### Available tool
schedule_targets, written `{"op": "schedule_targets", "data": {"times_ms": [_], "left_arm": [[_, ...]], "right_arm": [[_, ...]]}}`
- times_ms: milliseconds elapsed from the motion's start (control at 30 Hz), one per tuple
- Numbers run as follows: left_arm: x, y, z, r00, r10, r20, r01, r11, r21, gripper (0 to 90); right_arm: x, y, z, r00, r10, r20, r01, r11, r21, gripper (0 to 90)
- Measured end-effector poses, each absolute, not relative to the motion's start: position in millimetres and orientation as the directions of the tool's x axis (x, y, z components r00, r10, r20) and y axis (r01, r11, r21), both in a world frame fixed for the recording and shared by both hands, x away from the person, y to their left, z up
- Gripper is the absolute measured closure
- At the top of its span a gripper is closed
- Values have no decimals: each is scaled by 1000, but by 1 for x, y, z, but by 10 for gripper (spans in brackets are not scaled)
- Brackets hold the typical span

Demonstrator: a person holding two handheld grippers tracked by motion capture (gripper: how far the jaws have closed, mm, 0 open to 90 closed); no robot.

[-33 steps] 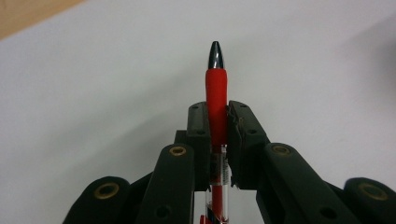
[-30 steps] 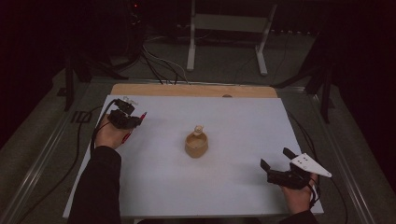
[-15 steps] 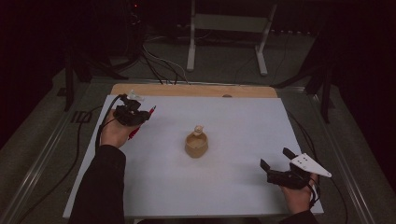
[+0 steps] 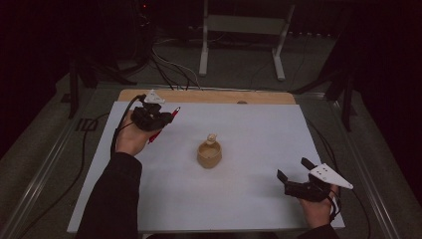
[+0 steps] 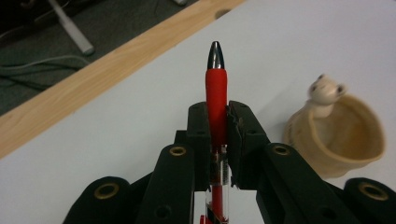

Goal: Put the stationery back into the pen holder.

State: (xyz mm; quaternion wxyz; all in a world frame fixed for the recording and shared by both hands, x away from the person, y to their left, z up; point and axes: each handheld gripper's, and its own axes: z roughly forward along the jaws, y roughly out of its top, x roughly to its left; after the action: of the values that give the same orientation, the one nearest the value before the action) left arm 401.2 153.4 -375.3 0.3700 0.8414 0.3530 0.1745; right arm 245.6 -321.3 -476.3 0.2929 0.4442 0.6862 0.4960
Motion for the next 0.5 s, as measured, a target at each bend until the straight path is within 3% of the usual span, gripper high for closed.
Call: {"op": "schedule_targets", "data": {"times_ms": [500], "left_arm": [[398, 119, -363, 746, 665, 30, 394, -476, 786, 810]], "right_arm": [[246, -322, -476, -434, 900, 41, 319, 111, 941, 2]]}}
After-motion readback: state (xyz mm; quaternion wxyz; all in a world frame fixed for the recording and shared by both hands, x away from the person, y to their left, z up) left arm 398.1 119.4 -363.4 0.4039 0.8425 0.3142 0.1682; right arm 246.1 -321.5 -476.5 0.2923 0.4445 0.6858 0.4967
